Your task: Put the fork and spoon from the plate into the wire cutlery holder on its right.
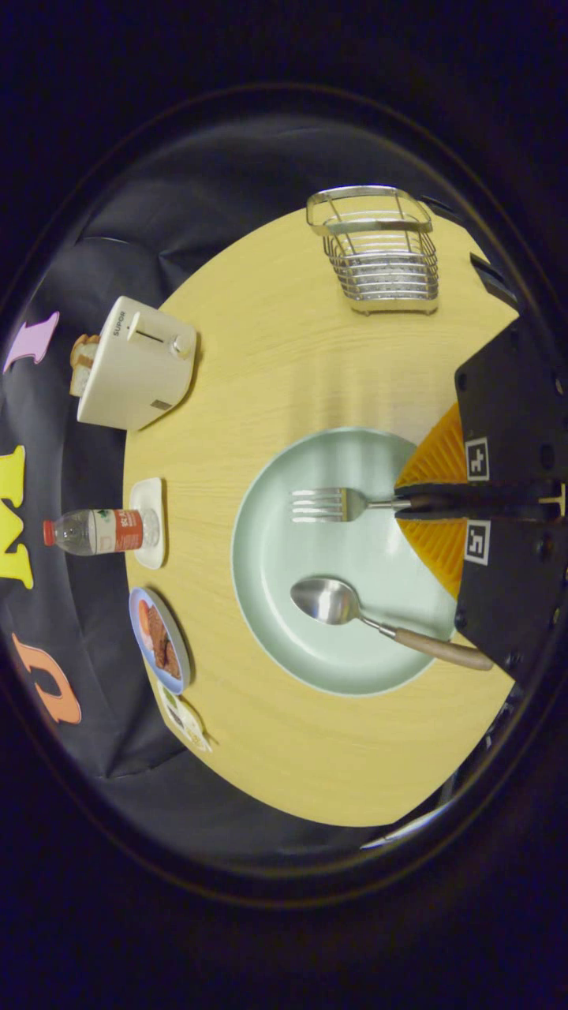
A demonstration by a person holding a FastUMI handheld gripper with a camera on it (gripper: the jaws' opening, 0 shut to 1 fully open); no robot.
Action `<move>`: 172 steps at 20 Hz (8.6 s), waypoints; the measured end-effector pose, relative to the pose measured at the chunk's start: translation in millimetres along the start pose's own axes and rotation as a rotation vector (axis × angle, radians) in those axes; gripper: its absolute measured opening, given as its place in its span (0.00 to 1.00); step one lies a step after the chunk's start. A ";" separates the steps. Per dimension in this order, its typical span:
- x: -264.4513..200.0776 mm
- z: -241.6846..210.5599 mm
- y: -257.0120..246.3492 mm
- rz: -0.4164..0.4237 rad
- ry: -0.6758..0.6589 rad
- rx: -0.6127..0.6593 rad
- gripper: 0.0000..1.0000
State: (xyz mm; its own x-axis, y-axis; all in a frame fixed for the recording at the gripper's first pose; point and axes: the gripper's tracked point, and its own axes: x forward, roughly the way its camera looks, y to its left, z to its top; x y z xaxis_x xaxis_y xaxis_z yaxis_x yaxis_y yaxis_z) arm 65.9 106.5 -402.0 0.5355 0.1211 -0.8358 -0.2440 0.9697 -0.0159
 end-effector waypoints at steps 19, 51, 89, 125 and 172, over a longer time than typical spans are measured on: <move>-114.6 -10.1 -145.8 0.036 -0.066 -0.014 0.03; -98.5 0.3 -203.5 0.024 0.232 0.165 0.09; 6.0 9.9 77.9 -0.032 -0.335 0.157 0.88; -74.1 19.7 -31.3 0.060 -0.231 0.028 0.01; -150.7 53.4 -167.8 -0.054 -0.198 0.033 0.30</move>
State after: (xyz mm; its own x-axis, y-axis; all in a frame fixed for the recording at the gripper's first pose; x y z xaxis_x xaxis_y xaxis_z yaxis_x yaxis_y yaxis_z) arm 69.3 -63.2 -244.2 0.6960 0.1053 -0.7103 -0.1862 0.9818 -0.0369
